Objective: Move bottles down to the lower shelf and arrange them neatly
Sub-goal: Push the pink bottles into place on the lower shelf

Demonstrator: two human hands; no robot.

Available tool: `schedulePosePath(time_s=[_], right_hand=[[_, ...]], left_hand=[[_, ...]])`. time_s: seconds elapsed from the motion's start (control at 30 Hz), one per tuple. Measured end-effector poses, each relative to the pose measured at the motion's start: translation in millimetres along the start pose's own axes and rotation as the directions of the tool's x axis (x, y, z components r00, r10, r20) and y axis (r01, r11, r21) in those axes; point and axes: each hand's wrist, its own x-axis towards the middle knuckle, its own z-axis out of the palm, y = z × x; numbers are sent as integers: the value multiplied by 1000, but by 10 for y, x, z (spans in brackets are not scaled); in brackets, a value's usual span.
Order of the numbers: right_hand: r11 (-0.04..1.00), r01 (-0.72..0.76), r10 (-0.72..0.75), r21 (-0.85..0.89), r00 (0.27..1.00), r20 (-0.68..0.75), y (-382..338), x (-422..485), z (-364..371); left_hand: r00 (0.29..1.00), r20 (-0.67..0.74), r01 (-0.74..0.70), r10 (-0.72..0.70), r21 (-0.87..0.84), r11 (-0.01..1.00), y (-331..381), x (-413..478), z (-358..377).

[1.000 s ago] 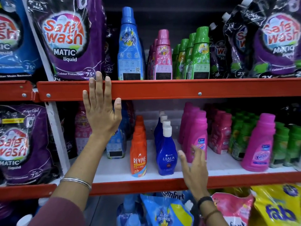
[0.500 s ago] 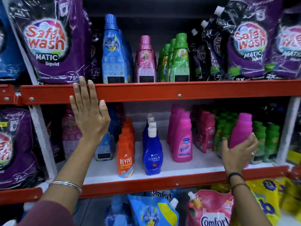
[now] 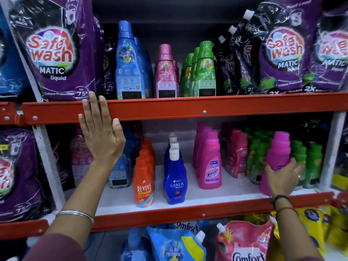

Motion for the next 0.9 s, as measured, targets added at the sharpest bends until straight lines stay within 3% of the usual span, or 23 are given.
schedulePosePath(time_s=[0.17,0.5,0.9], right_hand=[[1000,3,-3,10,1000,-8,-133,-55,-90],[978,179,-181,106,984,3,-450,-430,-172],[965,191,-230,179,944,236,-829,-1124,112]], left_hand=[[1000,17,2,-1,-19,1000,1,1,-11],[1000,28,-5,6,-25,1000,-20,3,-6],[998,62,-17,18,-14,1000,-49,2,-40]])
